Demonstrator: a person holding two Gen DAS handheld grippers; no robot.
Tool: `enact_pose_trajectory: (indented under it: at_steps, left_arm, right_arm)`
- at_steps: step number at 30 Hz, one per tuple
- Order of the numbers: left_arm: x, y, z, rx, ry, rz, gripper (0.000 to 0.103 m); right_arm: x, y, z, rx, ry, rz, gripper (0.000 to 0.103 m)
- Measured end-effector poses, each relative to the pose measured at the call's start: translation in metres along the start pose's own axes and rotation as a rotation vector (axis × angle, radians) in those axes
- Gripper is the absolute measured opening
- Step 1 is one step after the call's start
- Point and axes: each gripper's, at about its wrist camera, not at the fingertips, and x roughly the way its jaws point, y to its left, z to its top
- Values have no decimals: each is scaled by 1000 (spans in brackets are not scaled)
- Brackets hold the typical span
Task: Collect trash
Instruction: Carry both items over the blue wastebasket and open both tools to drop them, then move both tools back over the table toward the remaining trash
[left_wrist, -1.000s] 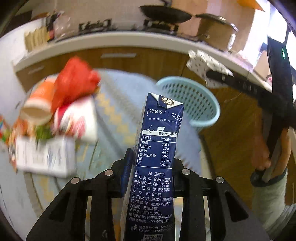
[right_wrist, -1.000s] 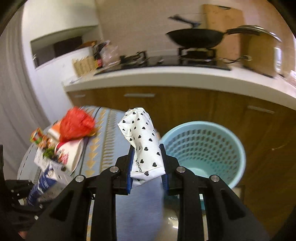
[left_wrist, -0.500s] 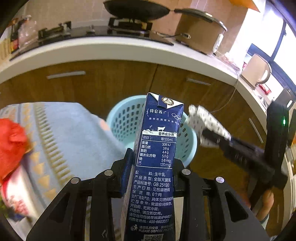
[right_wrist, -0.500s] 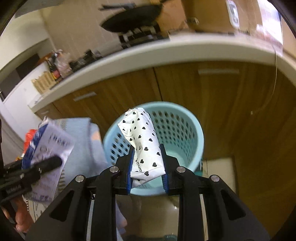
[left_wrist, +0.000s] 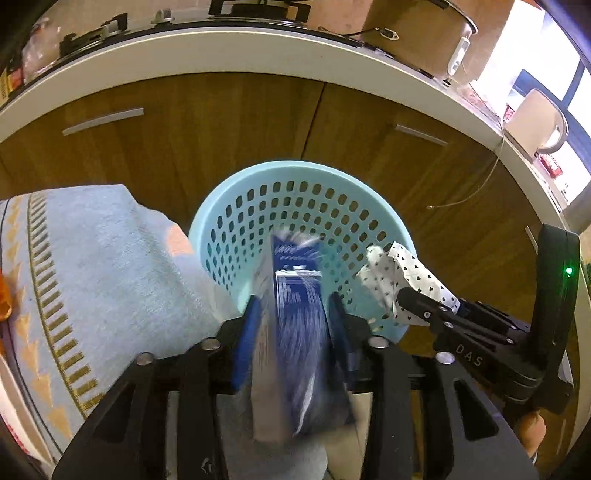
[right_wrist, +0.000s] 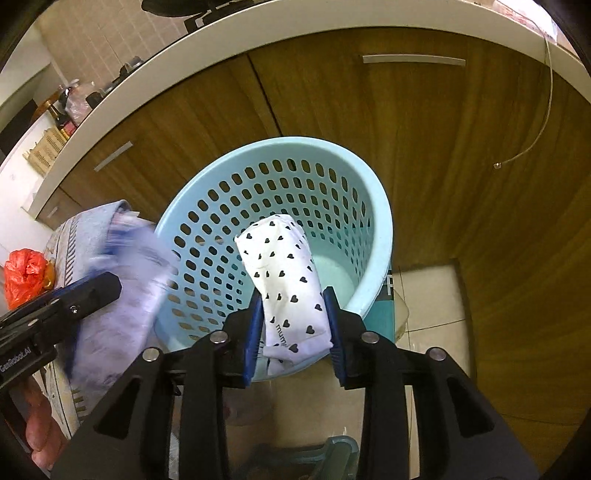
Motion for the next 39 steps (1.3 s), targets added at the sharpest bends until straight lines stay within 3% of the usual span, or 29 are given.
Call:
enact_pose_trajectory:
  at_steps: [2,6,18,25,31,39]
  left_arm:
    - [-2,-1,0,4,-10,9,55]
    - [-7,2,-1,-4,-23,14,56]
    - [-52,20,-17,-53,-122,0,57]
    - [-94,32,-39,-76,-202,34,64]
    - [-139,58,-70,-136,-288,154,69]
    - [-179,111,-136,-293,-335,472,73]
  right_arm:
    - [1,1,2,-4,1,-2,32]
    - [-2,-1,3,9,-18,-9,48]
    - [-29,14,5,-20,-87,8,48]
    - [-51,50,1,-96,-144,50,48]
    - [-68,90,-10,-184,-183,106,49]
    - [-69,138,-33,-279,-170,163,50]
